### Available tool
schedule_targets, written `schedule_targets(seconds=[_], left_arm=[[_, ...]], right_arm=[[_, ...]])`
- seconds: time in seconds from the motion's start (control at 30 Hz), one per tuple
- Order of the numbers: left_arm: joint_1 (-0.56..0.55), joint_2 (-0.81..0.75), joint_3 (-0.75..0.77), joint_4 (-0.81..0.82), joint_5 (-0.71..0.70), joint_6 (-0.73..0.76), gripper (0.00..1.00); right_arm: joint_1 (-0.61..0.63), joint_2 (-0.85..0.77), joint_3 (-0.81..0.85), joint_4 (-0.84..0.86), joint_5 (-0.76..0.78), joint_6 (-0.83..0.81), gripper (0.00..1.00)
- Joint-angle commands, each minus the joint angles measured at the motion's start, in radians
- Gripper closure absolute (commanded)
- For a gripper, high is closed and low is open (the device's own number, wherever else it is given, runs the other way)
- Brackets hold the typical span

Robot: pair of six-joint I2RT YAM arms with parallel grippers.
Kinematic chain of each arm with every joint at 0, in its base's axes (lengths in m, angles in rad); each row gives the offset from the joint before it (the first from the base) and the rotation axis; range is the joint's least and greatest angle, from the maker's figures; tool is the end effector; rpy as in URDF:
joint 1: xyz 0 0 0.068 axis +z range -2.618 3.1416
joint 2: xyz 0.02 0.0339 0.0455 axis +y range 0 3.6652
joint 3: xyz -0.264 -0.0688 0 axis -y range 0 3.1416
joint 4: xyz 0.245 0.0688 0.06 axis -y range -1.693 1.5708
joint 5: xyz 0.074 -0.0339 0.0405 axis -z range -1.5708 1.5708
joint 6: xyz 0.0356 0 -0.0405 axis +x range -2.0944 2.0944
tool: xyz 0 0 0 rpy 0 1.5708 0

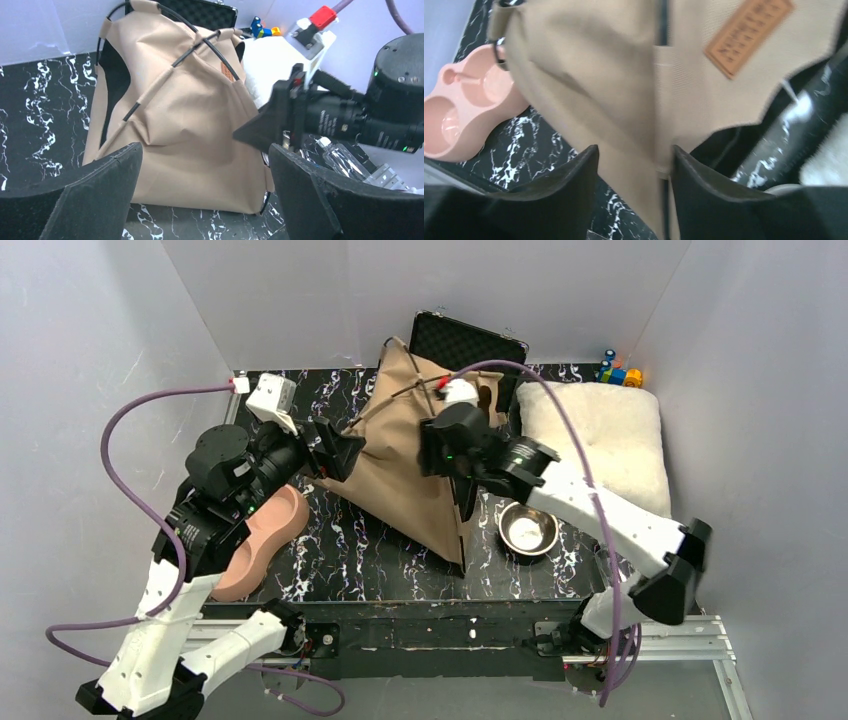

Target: Set up the pet tent

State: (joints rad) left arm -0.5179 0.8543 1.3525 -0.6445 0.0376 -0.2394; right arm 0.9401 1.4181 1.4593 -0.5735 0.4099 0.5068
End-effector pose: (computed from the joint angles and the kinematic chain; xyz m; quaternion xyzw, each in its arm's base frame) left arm 0.1223 -0.0712 0.4664 0.1172 0.7477 -0.2548 0.6019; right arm 0.1967 0.2453 0.3903 -0.0841 0.8519 0.1892 0.4811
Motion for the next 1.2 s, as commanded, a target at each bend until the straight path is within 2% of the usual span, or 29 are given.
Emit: schedule_targets(seconds=[0.0,0.07,0.13,0.33,0.57,0.63,0.77,0.87,0.93,0.97,1.1,1.17], left_arm=[[0.007,0.044,0.029,-0.093,-0.002,-0.037,0.02],[0.007,0.059,0.015,-0.083,0.025,-0.051,0.02],[0.007,0.074,-0.011,-0.063,0.042,-0.076,0.02],[0.006,0.176,-0.069,0.051,0.14,-0.168,0.02],[0.004,0.291,-0.107,0.097,0.097,-0.221,0.04],[0.003,0.304,-0.134,0.141,0.112,-0.231,0.15],[-0.001,0.338,-0.155,0.184,0.097,-0.222,0.42],[-0.001,0.345,-0.154,0.188,0.065,-0.18,0.78],[-0.001,0.33,-0.141,0.182,0.042,-0.133,0.95],[-0.001,0.315,-0.133,0.175,0.029,-0.106,1.0],[0.001,0.254,-0.123,0.15,0.0,0.044,1.0],[0.009,0.239,-0.121,0.12,-0.007,0.072,1.0]], right_arm=[[0.1,0.112,0.232,-0.012,0.078,0.014,0.33],[0.11,0.131,0.313,-0.096,0.105,-0.006,0.29],[0.111,0.09,0.322,-0.13,0.139,-0.026,0.26],[0.103,-0.151,0.159,-0.102,0.204,-0.07,0.22],[0.092,-0.328,-0.003,-0.095,0.276,-0.092,0.19],[0.069,-0.354,-0.029,-0.096,0.27,-0.091,0.18],[0.051,-0.377,-0.057,-0.08,0.251,-0.081,0.18],[0.049,-0.388,-0.096,-0.026,0.246,-0.082,0.18],[0.047,-0.39,-0.127,0.031,0.249,-0.082,0.18],[0.046,-0.39,-0.148,0.063,0.244,-0.079,0.18],[0.031,-0.376,-0.222,0.244,0.233,-0.064,0.17],[0.001,-0.349,-0.245,0.314,0.233,-0.018,0.16]])
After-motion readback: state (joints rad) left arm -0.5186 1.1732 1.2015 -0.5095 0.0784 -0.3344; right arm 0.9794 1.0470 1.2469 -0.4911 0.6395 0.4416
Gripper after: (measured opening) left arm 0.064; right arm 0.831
